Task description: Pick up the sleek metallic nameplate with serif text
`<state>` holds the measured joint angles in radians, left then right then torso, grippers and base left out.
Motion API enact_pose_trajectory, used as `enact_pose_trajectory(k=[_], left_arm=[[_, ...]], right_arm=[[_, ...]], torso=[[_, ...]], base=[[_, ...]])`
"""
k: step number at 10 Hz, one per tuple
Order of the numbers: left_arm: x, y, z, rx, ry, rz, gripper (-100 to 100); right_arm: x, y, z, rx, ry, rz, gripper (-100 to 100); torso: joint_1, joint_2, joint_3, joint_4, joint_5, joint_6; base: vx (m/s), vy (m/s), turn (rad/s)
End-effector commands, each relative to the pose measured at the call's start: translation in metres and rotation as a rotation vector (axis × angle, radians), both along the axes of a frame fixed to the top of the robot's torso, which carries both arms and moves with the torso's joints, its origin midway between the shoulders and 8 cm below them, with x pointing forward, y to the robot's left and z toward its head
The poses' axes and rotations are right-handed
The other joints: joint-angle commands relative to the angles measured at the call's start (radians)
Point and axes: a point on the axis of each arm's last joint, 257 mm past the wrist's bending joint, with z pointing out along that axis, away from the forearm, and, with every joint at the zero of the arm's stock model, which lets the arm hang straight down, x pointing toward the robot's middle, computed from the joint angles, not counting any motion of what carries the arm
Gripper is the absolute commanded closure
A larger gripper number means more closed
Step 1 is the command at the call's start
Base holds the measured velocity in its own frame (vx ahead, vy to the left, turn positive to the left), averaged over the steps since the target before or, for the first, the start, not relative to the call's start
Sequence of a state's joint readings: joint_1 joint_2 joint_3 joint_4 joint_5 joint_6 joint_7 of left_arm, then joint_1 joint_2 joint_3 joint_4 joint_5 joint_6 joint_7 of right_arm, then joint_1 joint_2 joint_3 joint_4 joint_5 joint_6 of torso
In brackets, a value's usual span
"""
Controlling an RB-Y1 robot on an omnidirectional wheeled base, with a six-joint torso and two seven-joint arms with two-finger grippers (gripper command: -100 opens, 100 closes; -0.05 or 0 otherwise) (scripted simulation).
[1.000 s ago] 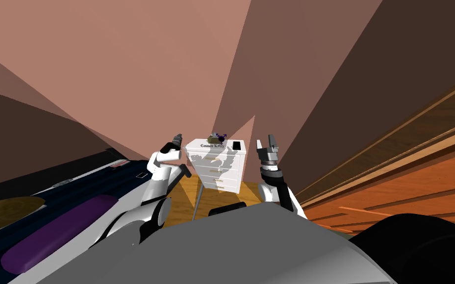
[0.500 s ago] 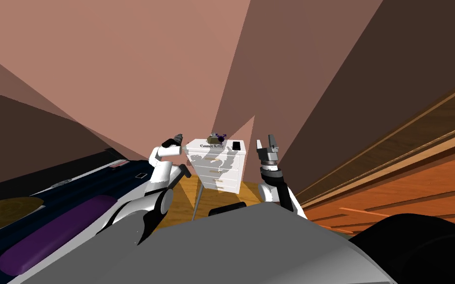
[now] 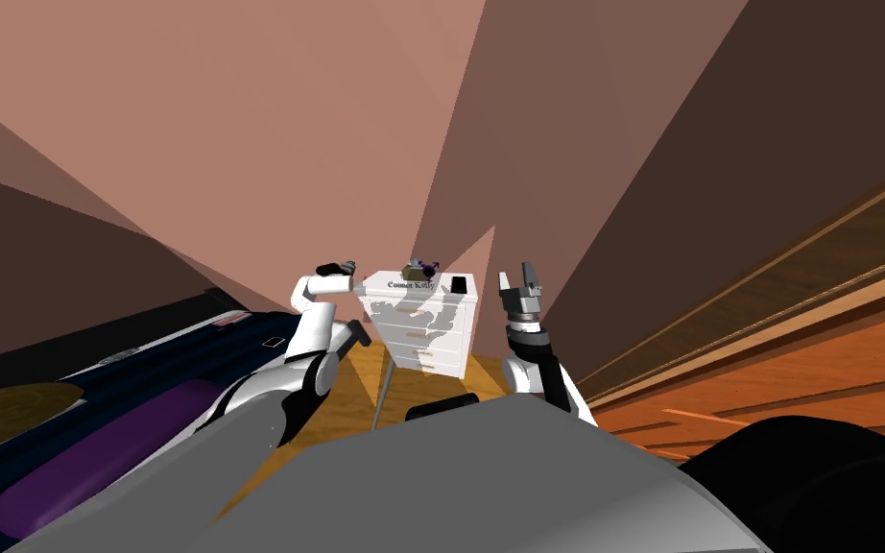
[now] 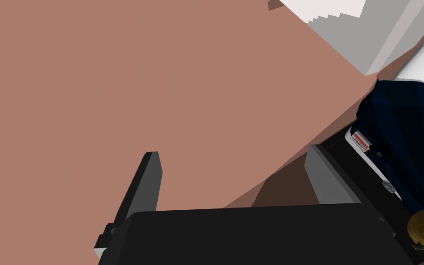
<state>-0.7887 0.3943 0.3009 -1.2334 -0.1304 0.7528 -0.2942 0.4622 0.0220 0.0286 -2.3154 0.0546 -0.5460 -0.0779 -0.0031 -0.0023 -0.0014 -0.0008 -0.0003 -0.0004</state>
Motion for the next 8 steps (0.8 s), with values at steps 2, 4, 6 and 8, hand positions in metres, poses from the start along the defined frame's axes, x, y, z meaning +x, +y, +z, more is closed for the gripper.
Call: enact_pose_trajectory(k=[2, 4, 6, 8], left_arm=[[0.003, 0.003, -0.004, -0.005, 0.072, 0.02, -100], [0.006, 0.004, -0.005, -0.011, 0.133, 0.032, -100], [0.004, 0.002, -0.019, -0.034, 0.192, 0.039, -100], [0.004, 0.0, -0.024, -0.043, 0.264, 0.047, -100]], right_arm=[[0.0, 0.0, 0.0, 0.0, 0.0, 0.0, 0], [0.0, 0.0, 0.0, 0.0, 0.0, 0.0, 0], [0.0, 0.0, 0.0, 0.0, 0.0, 0.0, 0], [0.0, 0.0, 0.0, 0.0, 0.0, 0.0, 0]], torso=[[0.001, 0.001, 0.0, 0.0, 0.0, 0.0], [0.0, 0.0, 0.0, 0.0, 0.0, 0.0], [-0.002, -0.001, 0.0, 0.0, -0.001, 0.0], [-0.001, -0.001, 0.0, 0.0, 0.0, 0.0]], base=[[0.01, -0.029, 0.01], [0.025, -0.055, 0.02], [0.023, -0.05, 0.01], [0.031, -0.058, 0.029]])
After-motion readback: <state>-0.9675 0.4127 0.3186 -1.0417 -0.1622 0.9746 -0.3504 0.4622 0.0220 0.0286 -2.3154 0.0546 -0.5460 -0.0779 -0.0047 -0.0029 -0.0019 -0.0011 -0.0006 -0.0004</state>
